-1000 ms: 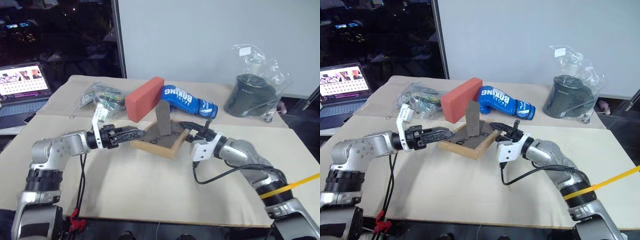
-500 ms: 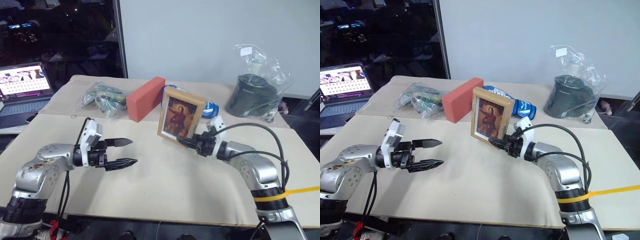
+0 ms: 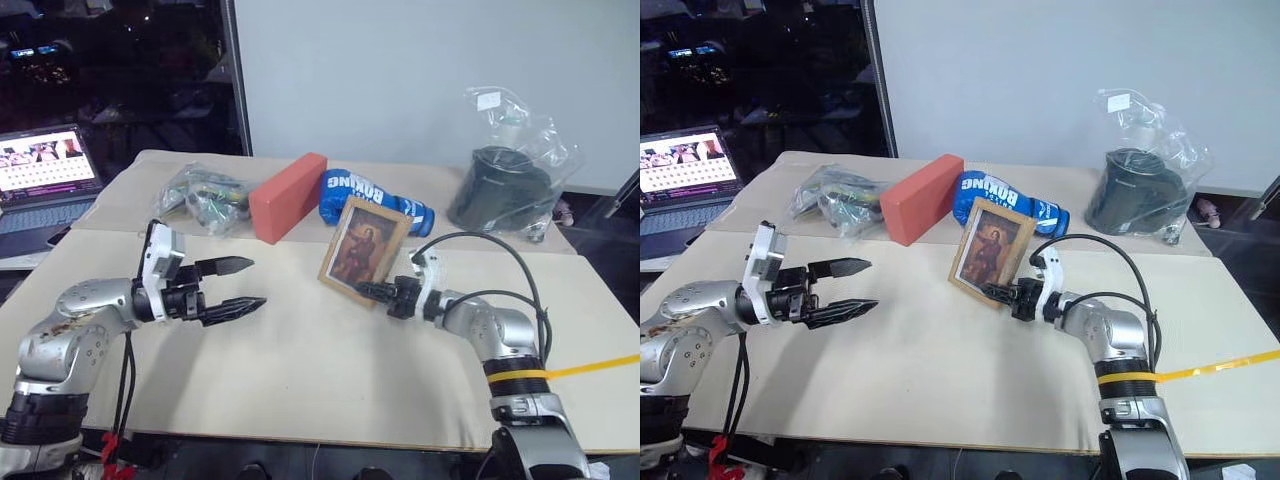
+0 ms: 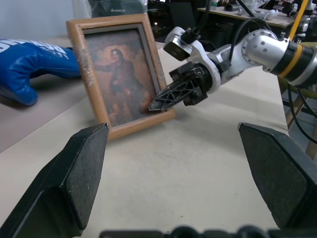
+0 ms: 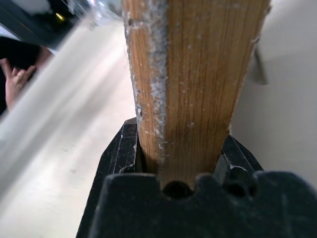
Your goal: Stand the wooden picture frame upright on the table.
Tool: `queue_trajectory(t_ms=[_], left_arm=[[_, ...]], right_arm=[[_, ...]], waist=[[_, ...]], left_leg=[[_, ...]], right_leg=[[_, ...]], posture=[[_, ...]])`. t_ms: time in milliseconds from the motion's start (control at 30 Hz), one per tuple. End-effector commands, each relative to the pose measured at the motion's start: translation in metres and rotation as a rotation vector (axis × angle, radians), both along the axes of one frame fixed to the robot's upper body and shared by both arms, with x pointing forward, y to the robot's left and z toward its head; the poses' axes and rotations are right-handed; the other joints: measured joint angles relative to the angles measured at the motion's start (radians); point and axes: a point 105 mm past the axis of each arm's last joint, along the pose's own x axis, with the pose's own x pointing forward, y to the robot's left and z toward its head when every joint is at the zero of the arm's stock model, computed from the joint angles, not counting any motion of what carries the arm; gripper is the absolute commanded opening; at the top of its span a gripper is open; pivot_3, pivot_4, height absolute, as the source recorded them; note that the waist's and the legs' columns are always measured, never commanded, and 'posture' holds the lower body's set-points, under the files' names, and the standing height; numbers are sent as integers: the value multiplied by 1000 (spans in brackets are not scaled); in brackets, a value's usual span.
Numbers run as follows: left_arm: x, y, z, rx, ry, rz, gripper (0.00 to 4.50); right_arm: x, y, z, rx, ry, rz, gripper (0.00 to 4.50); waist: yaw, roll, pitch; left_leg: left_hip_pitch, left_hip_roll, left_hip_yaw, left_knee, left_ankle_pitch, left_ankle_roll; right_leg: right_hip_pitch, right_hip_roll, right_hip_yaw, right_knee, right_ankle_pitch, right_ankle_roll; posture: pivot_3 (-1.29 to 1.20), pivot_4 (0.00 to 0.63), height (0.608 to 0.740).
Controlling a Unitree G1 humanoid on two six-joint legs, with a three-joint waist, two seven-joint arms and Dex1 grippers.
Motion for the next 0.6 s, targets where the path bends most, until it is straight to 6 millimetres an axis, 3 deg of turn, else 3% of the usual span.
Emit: queue_trajectory(t_ms=[33, 400, 467, 600], left_arm=[[0, 2, 11, 2, -41, -1, 4500], [5, 0, 7, 2, -41, 0, 4500], [6, 0, 6, 3, -40, -1, 4500], [8, 1, 5, 6, -39, -1, 4500]], right_arm=[[-8, 6, 0, 23, -5, 13, 1250], [-28, 20, -22, -159, -86, 53, 1248], [-31, 22, -21, -155, -87, 70, 2253], [-36, 22, -19, -158, -97, 84, 3601]], waist=[[0, 0, 0], [2, 0, 0], [1, 0, 0], [1, 0, 0]], left_leg=[[0, 0, 0, 0, 0, 0], [0, 0, 0, 0, 0, 0], [0, 0, 0, 0, 0, 0], [0, 0, 0, 0, 0, 0]], right_leg=[[0, 0, 0, 0, 0, 0], [0, 0, 0, 0, 0, 0], [0, 0, 0, 0, -1, 1], [0, 0, 0, 0, -1, 1]], posture=[[0, 150, 723], [0, 150, 723], [0, 150, 723], [0, 150, 723]])
